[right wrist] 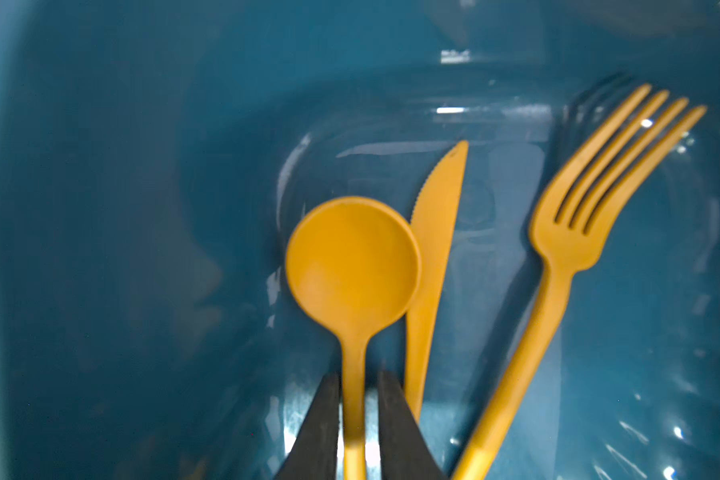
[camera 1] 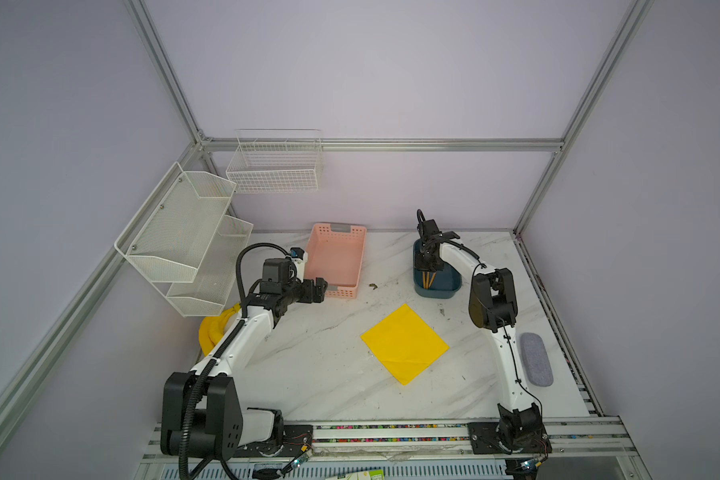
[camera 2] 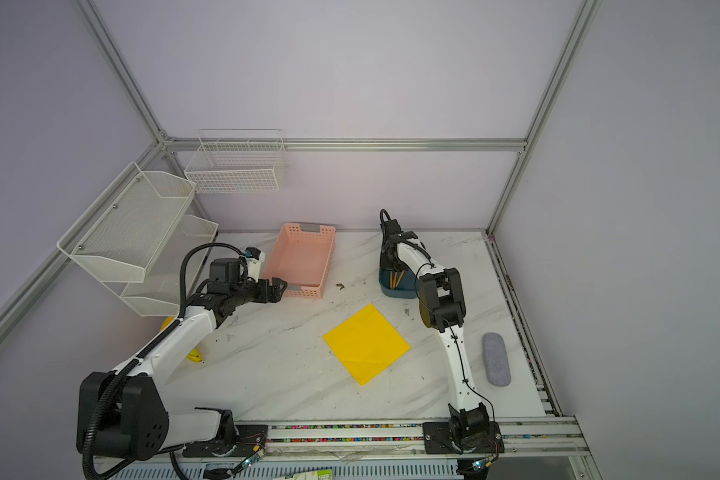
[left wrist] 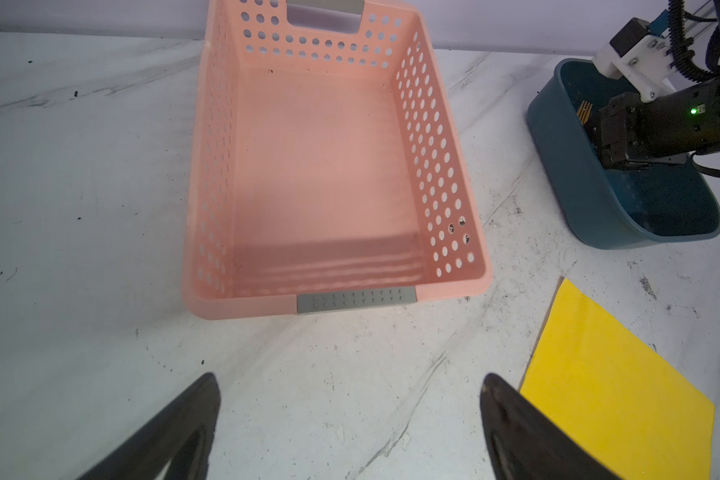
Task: Place the utensils on the paper napkin and roll it up
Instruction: 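Close the right gripper on the spoon handle and lift the spoon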
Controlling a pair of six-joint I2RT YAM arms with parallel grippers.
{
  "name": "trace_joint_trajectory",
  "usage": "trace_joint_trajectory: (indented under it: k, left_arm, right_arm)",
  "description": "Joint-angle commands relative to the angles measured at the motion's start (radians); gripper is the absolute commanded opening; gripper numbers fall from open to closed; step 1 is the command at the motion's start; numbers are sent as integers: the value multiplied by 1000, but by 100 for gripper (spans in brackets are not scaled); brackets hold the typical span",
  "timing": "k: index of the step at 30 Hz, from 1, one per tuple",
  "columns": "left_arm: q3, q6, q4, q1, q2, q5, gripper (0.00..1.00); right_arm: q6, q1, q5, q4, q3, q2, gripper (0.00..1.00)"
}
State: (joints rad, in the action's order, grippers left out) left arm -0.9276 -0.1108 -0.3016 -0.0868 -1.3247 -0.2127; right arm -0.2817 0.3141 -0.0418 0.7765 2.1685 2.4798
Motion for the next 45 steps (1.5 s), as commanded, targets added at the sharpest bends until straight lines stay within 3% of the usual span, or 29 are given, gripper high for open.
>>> trace_joint_trajectory:
  k: [1,14,30,45]
  left_arm:
    - [-62,20,21,-3,5,0,96]
    - [-65,17,20,-4,3,-4,96]
    - [-62,10,21,-4,13,-6,96]
    - [-47,-13,31,-10,50,-37,96]
  right_arm:
    - [-11,-4,-11,38,-39,29,19]
    - [-17,-5,-3,36,-35,21,10]
    - [-28,-4,-27,140,109,-76,10]
    - [-61,41,-42,148,-8,-254,10]
